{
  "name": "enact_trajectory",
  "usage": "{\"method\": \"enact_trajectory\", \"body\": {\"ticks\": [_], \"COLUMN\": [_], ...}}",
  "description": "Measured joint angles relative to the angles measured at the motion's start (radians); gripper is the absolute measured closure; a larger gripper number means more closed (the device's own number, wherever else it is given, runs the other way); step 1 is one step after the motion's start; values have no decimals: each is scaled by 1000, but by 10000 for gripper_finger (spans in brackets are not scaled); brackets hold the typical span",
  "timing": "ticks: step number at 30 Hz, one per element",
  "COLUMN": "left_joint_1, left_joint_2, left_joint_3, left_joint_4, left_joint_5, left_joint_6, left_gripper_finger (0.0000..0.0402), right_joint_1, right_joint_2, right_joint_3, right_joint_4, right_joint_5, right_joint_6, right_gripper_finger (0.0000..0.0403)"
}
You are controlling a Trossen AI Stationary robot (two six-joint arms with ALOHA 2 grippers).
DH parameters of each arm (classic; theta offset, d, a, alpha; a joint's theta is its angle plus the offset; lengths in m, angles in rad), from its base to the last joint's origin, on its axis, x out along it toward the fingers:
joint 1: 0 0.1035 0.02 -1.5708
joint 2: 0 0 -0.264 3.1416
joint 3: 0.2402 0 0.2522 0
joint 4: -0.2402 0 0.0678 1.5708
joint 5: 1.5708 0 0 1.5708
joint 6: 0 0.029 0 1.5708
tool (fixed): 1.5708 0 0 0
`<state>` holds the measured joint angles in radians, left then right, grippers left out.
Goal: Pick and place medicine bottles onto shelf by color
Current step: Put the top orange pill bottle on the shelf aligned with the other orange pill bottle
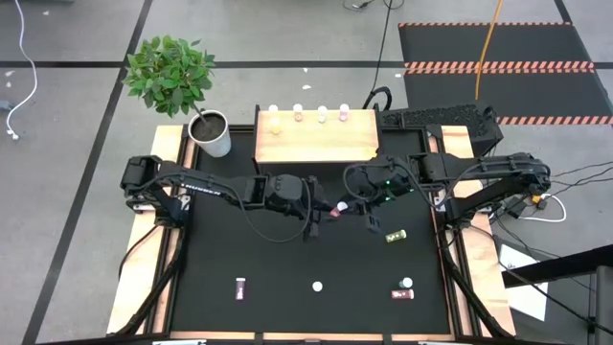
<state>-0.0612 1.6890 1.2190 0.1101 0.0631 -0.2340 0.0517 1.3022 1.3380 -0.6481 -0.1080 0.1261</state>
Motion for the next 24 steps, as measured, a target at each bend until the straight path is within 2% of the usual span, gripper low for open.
{"method": "enact_trajectory", "body": {"ticks": [6, 12, 18, 24], "left_joint_1": [13, 31, 59, 103], "left_joint_2": [0, -1, -1, -1], "left_joint_3": [0, 0, 0, 0], "left_joint_4": [46, 122, 197, 342], "left_joint_5": [-2, -2, -1, -1], "left_joint_6": [-2, -3, 26, 60], "left_gripper_finger": [283, 283, 282, 282], "right_joint_1": [-32, -69, -112, -119], "right_joint_2": [-28, -120, -203, -214], "right_joint_3": [0, -1, -1, -1], "right_joint_4": [46, 108, 215, 389], "right_joint_5": [25, 83, 82, 54], "right_joint_6": [0, -8, -3, -28], "right_gripper_finger": [228, 190, 179, 179]}}
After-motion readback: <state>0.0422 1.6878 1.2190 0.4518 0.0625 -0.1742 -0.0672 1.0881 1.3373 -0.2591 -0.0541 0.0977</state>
